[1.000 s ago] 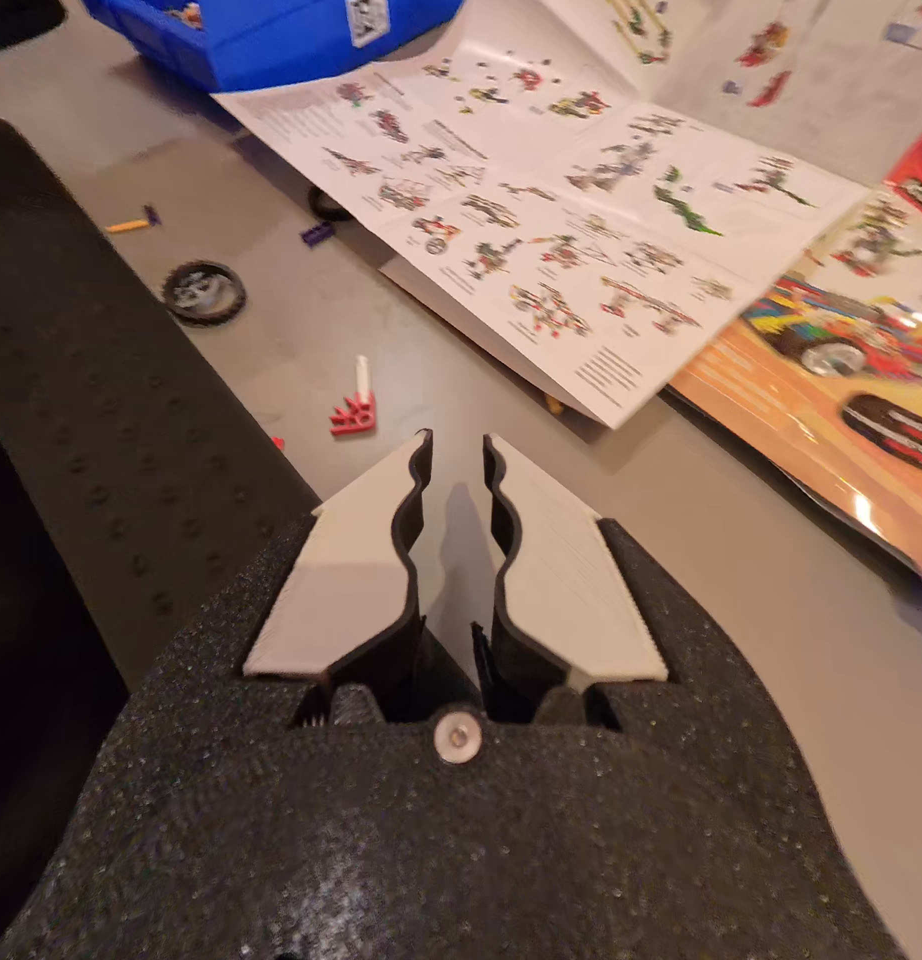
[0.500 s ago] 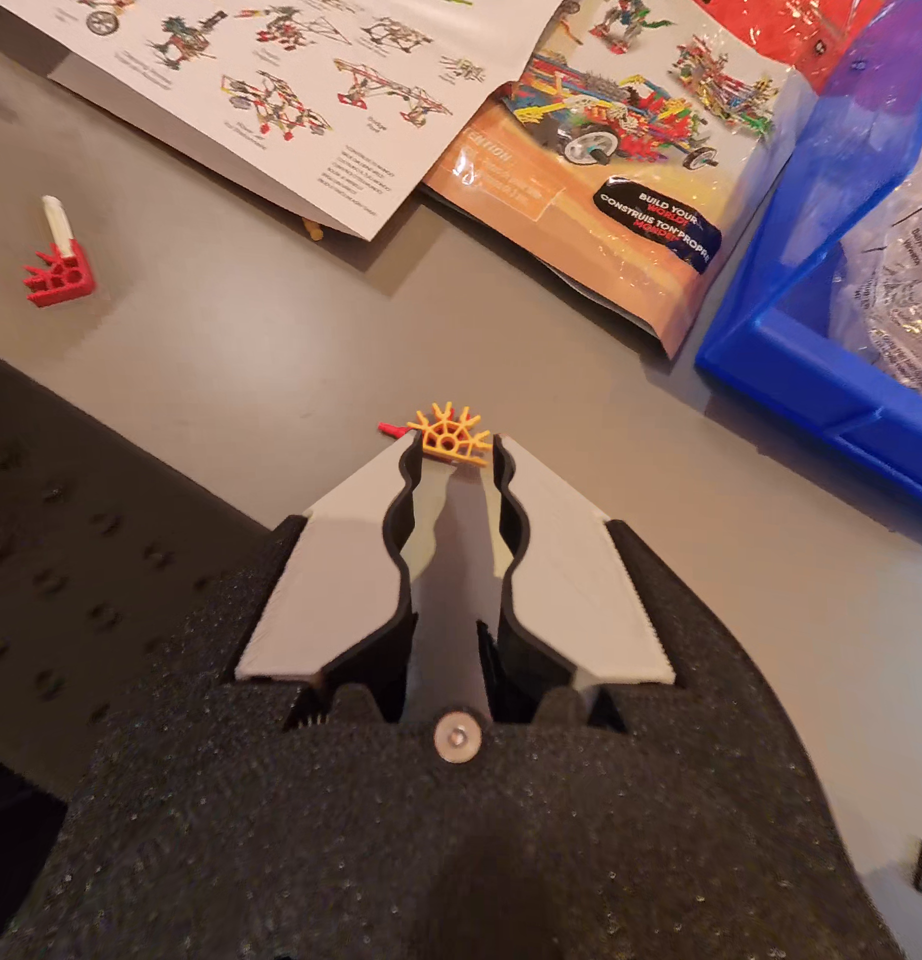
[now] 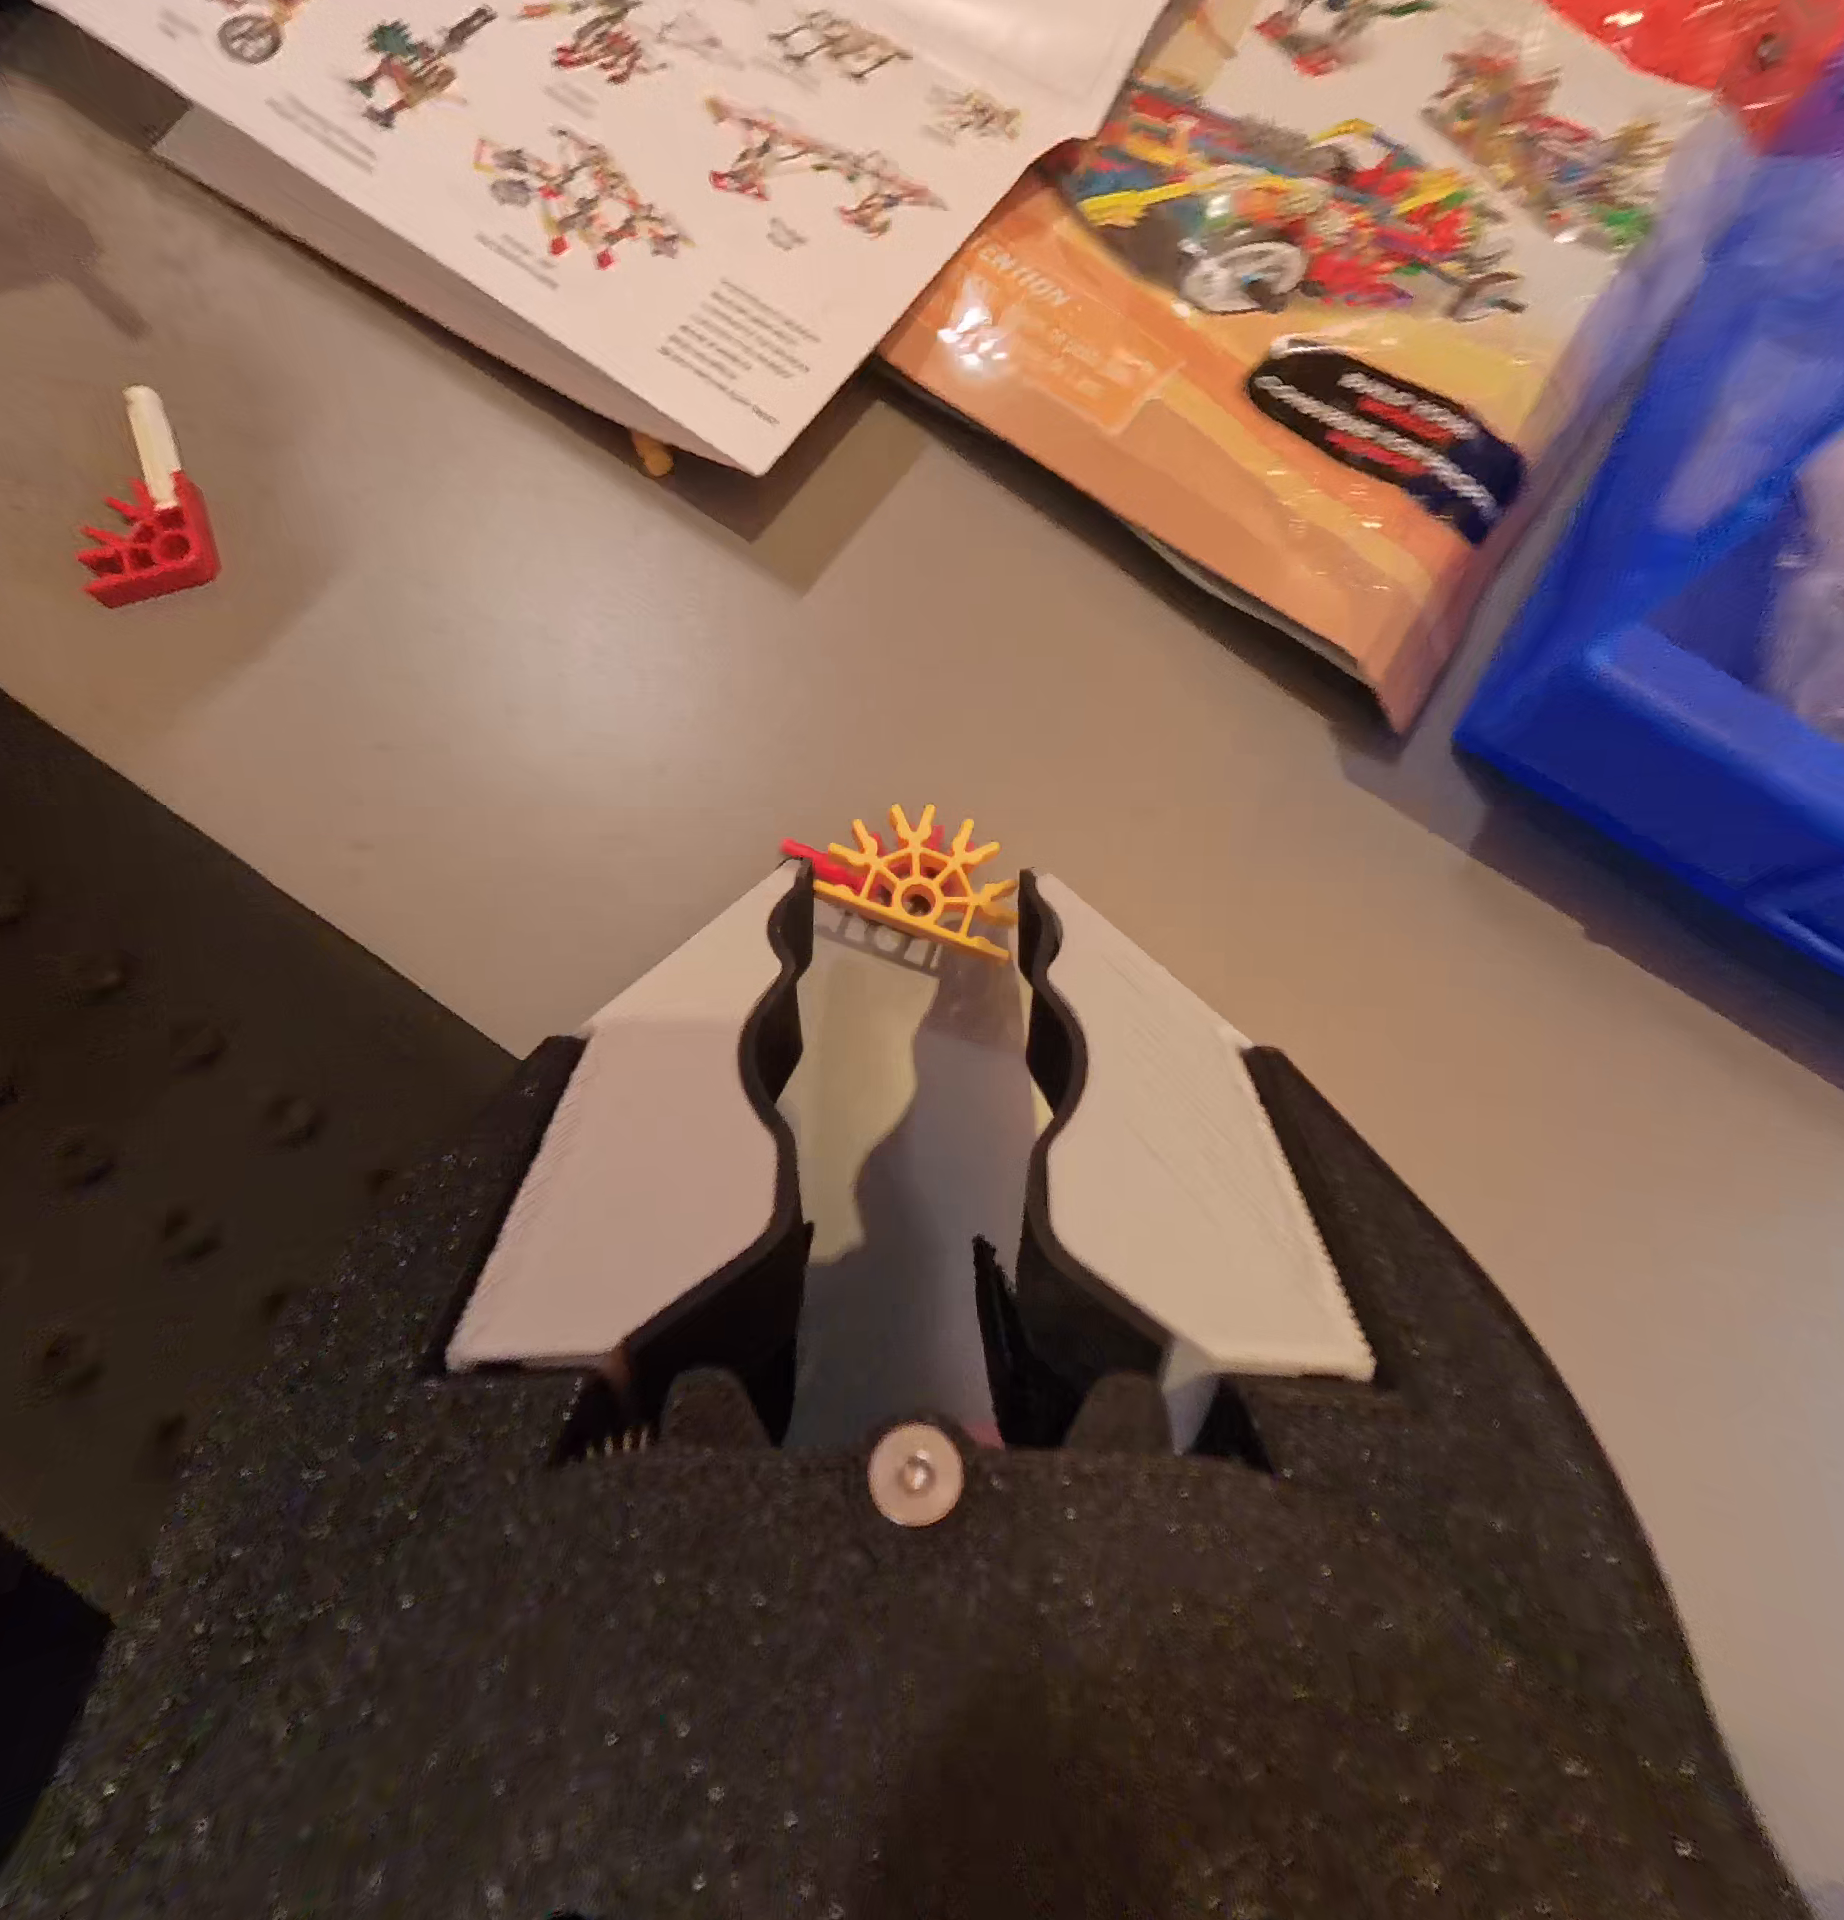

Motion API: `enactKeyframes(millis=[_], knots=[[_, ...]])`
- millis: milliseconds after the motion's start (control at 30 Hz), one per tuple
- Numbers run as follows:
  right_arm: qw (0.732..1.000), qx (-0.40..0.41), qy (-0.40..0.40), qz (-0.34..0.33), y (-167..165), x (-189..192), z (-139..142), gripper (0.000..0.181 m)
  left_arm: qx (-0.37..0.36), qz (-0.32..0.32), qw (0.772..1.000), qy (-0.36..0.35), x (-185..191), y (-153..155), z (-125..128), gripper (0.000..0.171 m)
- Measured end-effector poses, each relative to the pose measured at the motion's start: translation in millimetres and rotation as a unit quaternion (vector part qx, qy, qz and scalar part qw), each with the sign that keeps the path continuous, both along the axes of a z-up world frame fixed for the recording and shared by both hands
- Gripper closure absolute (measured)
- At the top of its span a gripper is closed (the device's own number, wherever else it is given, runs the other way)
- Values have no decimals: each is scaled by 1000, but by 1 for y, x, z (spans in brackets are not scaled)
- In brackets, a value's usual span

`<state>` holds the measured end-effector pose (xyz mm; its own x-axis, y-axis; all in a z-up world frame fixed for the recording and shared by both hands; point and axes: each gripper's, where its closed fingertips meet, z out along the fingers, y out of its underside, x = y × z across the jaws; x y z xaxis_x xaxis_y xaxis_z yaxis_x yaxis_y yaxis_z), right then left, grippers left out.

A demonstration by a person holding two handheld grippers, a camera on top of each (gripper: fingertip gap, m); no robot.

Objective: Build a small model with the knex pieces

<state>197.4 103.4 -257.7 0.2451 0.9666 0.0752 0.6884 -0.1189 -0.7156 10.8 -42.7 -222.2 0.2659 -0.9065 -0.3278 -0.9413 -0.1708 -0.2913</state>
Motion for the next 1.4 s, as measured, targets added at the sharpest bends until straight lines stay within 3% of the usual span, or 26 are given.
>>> enactKeyframes(millis=[233, 367, 467, 667, 933, 1167, 1267, 1400], knots=[[997, -5, -56, -52, 25, 41, -19, 141, -6, 2, 1000, -5, -3, 1, -1, 169], [996, 57, -56, -39, 18, 31, 3, 132, -7, 1, 1000, -5, -3, 0, -1, 169], [999, 16, -33, 1, -3, 7, 4, 133, -3, -2, 1000, -8, -1, 1, 0, 169], [996, -48, -69, 13, -13, -4, -21, 157, 2, -1, 1000, -12, -2, 1, 3, 169], [989, -4, -102, 105, -44, -29, -21, 174, -2, -6, 1000, -19, 3, 4, 0, 169], [994, -8, -66, 84, -27, -41, -7, 143, 1, -9, 1000, -27, 10, 10, 2, 169], [992, -22, -73, 98, -33, -47, -17, 144, 3, -12, 999, -35, 14, 15, 4, 169], [984, -30, -78, 159, -66, -58, -21, 151, 1, -18, 999, -45, 22, 20, 2, 169]])
